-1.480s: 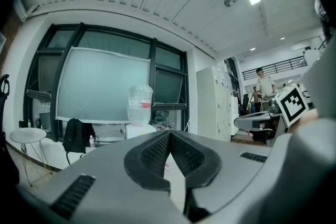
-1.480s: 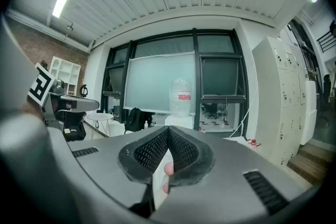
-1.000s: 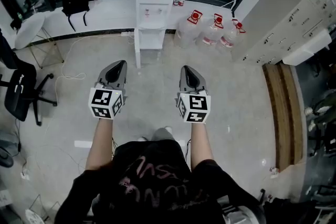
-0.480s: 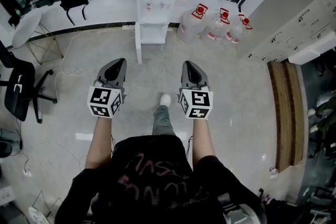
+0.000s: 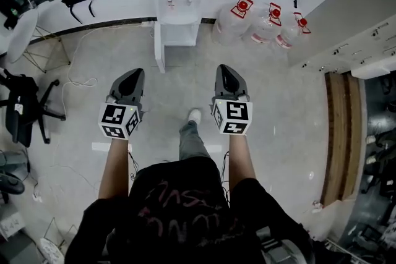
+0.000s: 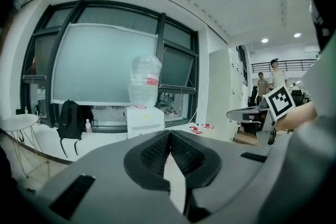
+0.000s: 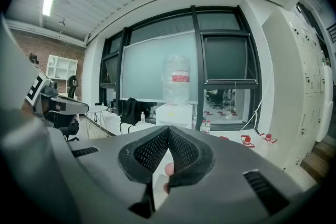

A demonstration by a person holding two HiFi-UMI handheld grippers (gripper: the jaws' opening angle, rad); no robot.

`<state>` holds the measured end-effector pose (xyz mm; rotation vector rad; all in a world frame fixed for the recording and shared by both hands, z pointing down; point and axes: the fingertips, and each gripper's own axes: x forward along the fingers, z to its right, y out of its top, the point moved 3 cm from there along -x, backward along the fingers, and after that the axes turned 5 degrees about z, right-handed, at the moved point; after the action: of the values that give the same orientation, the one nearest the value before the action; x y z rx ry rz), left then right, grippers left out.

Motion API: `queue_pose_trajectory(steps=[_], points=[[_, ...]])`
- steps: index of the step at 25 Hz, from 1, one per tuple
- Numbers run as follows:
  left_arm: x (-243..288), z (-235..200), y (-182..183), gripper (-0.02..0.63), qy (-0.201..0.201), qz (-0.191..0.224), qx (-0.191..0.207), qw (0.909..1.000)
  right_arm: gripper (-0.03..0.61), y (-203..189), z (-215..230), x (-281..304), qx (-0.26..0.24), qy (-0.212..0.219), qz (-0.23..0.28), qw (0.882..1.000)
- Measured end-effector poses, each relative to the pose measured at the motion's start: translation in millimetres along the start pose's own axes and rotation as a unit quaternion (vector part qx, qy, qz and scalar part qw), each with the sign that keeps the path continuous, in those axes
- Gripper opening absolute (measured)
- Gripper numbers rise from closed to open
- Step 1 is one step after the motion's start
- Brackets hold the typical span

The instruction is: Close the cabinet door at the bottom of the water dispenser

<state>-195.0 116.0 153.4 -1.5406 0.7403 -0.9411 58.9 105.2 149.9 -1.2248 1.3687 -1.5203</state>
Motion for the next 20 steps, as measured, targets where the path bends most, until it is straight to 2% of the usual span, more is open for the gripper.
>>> queue_pose_trajectory(steps=[4, 10, 15, 20], points=[[61.5, -11.7, -4.8, 0.006, 0.013, -0.027, -0.004, 0.9995, 0.012, -6.6, 39.0, 56.5, 0.008, 0.010, -0.011, 1.000], [125.4, -26.0, -13.8, 0.006, 0.035, -0.043, -0.017, 0.9983, 0.014, -16.3, 91.0, 121.8, 0.014, 0.025, -0.025, 0.999], [154.7, -41.7, -36.1, 0.006, 0.047, -0.061, -0.023, 0.9968, 0.014, -33.4, 110.0, 157.3, 0.007, 0.037, -0.037, 0.999], [173.3, -61.9, -65.9, 0.006, 0.051, -0.069, -0.032, 0.9958, 0.014, -58.7, 108.2, 184.5, 0.007, 0.044, -0.048, 0.998]])
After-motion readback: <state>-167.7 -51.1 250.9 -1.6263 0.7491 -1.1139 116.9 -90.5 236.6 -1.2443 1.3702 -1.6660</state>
